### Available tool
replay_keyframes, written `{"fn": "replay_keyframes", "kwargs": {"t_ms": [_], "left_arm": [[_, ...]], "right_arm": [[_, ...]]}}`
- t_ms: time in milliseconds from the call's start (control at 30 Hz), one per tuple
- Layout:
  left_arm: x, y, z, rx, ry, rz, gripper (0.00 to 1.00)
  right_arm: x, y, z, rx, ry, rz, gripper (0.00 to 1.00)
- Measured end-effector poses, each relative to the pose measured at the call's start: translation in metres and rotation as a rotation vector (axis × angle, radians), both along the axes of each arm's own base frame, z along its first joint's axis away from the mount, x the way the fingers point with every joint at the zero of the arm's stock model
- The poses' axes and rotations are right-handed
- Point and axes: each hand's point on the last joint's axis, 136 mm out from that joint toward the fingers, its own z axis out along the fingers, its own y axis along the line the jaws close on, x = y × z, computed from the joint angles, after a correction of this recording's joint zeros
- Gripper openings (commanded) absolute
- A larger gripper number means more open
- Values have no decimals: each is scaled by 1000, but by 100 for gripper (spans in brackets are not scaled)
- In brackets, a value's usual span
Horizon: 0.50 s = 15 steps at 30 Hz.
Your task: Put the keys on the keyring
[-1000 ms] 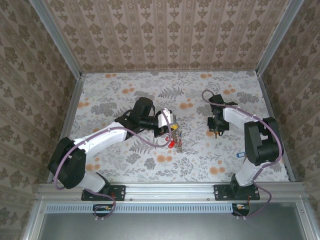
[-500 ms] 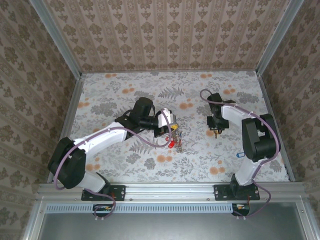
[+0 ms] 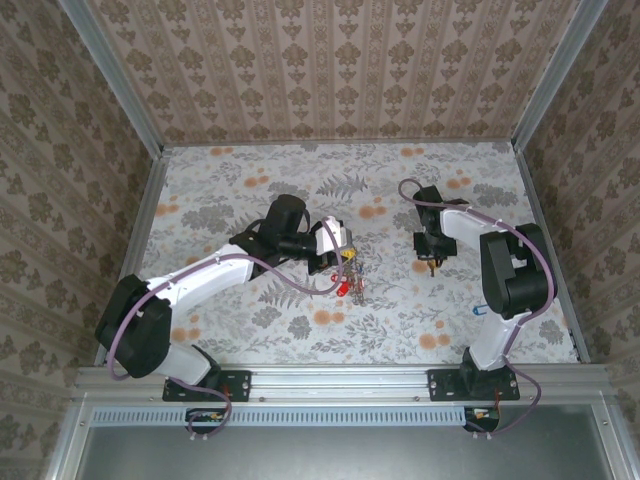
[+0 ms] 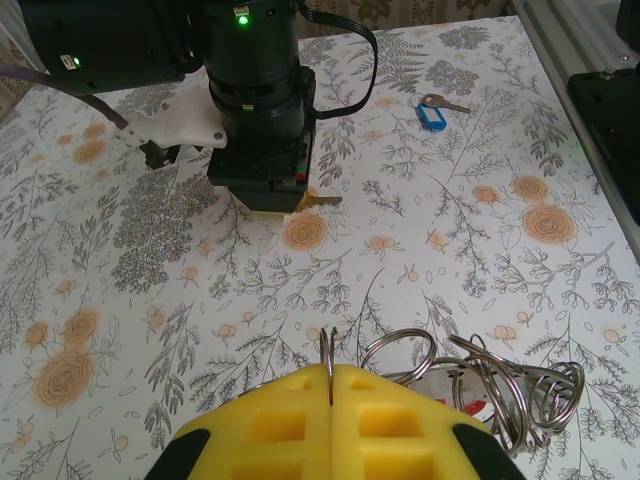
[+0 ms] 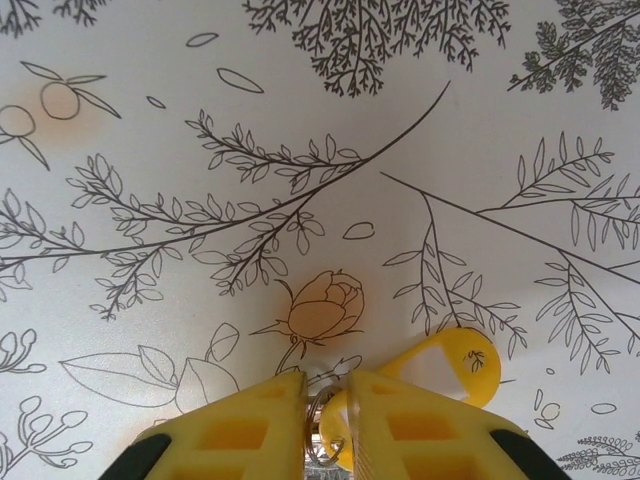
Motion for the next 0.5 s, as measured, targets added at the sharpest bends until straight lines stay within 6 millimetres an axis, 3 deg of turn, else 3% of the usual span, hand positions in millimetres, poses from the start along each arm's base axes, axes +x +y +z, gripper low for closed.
{"fn": "replay_keyframes", "kwargs": {"t_ms": [500], "left_arm": [[0,0,0,0,1,0,0]], "right_arm": [[-2,-1,2,0,2,-1,17]]}}
